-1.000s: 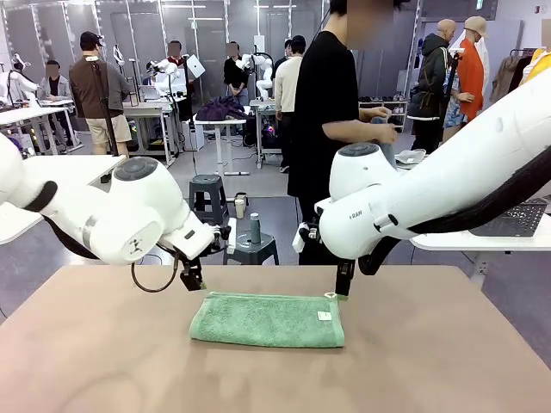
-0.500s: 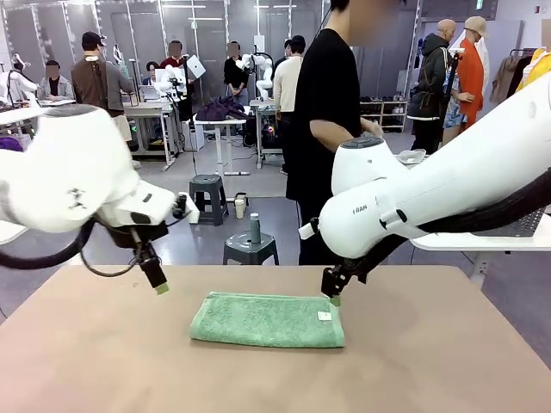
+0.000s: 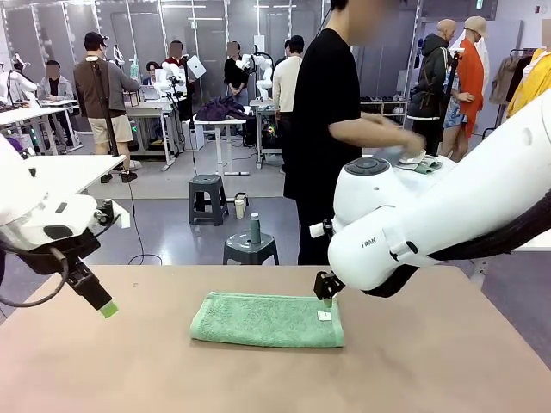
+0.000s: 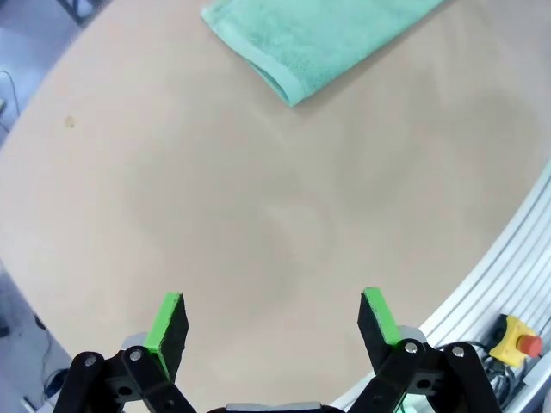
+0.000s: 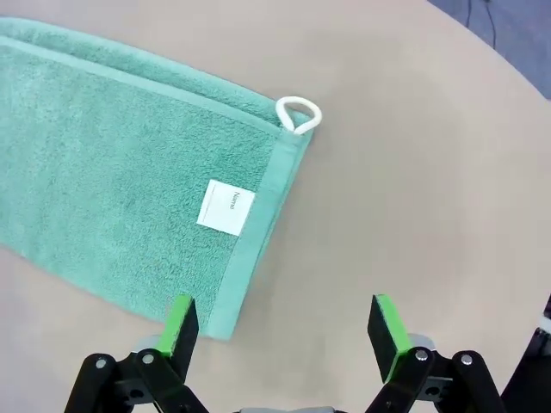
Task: Fold the towels and place them in the basket.
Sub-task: When a person lays out a Towel with hook on the table, fold it in half twice.
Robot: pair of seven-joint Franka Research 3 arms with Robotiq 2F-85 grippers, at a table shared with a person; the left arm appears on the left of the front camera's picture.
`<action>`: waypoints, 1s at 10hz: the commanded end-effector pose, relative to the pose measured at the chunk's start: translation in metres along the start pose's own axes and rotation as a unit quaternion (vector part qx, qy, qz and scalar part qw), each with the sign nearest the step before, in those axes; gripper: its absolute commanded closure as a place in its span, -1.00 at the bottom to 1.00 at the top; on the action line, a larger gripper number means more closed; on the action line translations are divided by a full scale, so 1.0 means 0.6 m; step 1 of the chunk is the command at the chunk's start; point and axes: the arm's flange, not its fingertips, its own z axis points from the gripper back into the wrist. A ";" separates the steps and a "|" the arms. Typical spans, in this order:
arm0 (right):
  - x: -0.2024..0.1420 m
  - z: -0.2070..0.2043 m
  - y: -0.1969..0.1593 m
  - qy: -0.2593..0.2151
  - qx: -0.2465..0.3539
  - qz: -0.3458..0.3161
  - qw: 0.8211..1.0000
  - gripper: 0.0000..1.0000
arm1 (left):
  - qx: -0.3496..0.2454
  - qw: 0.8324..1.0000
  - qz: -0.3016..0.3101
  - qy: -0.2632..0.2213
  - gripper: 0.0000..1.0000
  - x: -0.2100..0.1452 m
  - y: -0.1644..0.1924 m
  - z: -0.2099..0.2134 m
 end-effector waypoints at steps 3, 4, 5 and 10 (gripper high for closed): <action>0.004 0.008 0.005 0.002 0.002 0.020 1.000 -1.00 | -0.009 1.000 0.004 0.011 -1.00 0.007 0.003 -0.018; 0.004 0.008 0.005 0.002 0.002 0.020 1.000 -1.00 | -0.009 1.000 0.004 0.011 -1.00 0.007 0.003 -0.018; 0.001 0.002 0.005 0.000 0.000 0.010 1.000 -1.00 | -0.009 1.000 0.004 0.011 -1.00 0.007 0.003 -0.018; 0.017 -0.070 -0.010 0.031 0.029 -0.153 0.987 -1.00 | -0.009 1.000 0.004 0.011 -1.00 0.007 0.003 -0.018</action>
